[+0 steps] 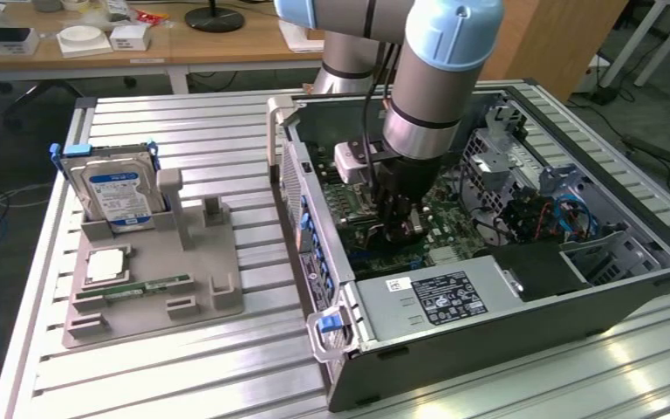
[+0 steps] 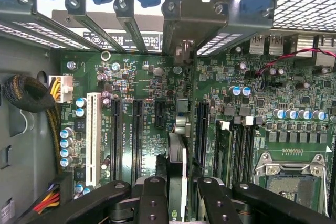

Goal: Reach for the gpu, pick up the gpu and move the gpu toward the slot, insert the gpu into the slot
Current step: 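Insert the gpu into the slot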

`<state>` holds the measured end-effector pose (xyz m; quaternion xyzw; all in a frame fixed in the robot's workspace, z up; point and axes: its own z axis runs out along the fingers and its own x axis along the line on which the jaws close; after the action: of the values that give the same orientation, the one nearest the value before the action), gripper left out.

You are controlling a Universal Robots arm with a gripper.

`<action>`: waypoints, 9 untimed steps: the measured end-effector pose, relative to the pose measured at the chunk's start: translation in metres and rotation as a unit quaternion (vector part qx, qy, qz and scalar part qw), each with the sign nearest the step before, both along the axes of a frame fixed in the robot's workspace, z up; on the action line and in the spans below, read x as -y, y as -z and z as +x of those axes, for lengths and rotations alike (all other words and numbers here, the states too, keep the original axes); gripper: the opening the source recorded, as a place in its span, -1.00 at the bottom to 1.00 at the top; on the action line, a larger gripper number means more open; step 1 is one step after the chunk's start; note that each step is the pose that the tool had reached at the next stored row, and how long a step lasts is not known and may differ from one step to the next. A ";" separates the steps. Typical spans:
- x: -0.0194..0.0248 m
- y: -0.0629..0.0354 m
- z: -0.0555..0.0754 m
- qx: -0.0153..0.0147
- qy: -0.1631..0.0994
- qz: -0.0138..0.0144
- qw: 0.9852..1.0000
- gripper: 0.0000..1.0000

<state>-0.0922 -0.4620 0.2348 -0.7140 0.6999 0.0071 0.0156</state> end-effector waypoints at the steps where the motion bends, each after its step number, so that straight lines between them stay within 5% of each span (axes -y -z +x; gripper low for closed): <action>1: -0.0001 0.0000 -0.001 0.000 0.000 0.000 1.000 -0.47; 9: -0.0001 0.0000 -0.001 0.000 0.000 0.000 1.000 -0.47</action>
<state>-0.0932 -0.4619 0.2348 -0.7140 0.6999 0.0071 0.0156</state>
